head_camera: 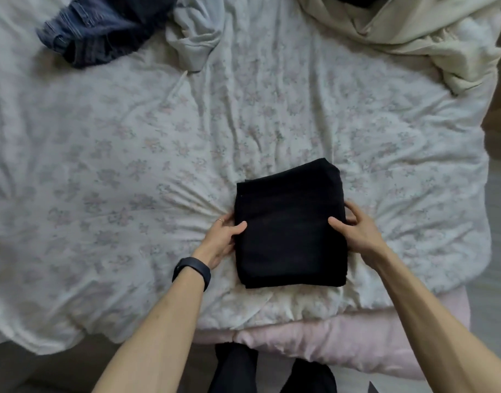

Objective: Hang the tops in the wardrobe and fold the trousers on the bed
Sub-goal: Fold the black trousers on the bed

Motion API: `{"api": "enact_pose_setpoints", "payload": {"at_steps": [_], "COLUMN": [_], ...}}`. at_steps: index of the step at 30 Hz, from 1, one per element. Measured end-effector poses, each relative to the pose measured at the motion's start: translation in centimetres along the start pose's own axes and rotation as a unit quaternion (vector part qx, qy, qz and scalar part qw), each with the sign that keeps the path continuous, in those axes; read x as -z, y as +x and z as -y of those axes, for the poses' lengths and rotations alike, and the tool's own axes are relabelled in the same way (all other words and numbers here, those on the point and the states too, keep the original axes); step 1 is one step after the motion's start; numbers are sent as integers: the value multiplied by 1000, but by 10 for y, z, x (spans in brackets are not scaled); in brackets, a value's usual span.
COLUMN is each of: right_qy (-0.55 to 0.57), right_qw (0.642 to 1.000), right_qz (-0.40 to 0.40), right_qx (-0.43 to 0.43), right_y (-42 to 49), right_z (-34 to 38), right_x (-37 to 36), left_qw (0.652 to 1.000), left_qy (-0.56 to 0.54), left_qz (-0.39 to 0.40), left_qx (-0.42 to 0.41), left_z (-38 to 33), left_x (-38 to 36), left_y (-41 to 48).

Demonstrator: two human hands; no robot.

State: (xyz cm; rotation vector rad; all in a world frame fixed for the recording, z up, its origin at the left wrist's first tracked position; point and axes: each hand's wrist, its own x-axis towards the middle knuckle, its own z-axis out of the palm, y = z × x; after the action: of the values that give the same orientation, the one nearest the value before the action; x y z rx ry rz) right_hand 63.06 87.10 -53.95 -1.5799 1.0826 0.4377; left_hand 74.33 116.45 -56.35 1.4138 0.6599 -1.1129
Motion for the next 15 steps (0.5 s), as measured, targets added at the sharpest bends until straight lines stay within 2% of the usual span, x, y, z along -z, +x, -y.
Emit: {"api": "enact_pose_setpoints", "payload": {"at_steps": [3, 6, 8, 11, 15], "right_qy": [14, 8, 5, 15, 33], "right_qw": [999, 998, 997, 994, 988], "right_qz": [38, 57, 60, 79, 108], "right_qx": [13, 34, 49, 80, 107], "right_y": [6, 6, 4, -1, -31], "right_z": [3, -4, -9, -9, 0], "right_x": [6, 7, 7, 17, 33], "left_qw": [999, 999, 999, 997, 987], "left_qy": [-2, 4, 22, 42, 20], "left_qz": [44, 50, 31, -40, -88], "left_qx": [26, 13, 4, -57, -130], "left_z": [-5, -1, 1, 4, 18], "left_x": [3, 0, -4, -16, -27], "left_y": [4, 5, -6, -31, -85]}}
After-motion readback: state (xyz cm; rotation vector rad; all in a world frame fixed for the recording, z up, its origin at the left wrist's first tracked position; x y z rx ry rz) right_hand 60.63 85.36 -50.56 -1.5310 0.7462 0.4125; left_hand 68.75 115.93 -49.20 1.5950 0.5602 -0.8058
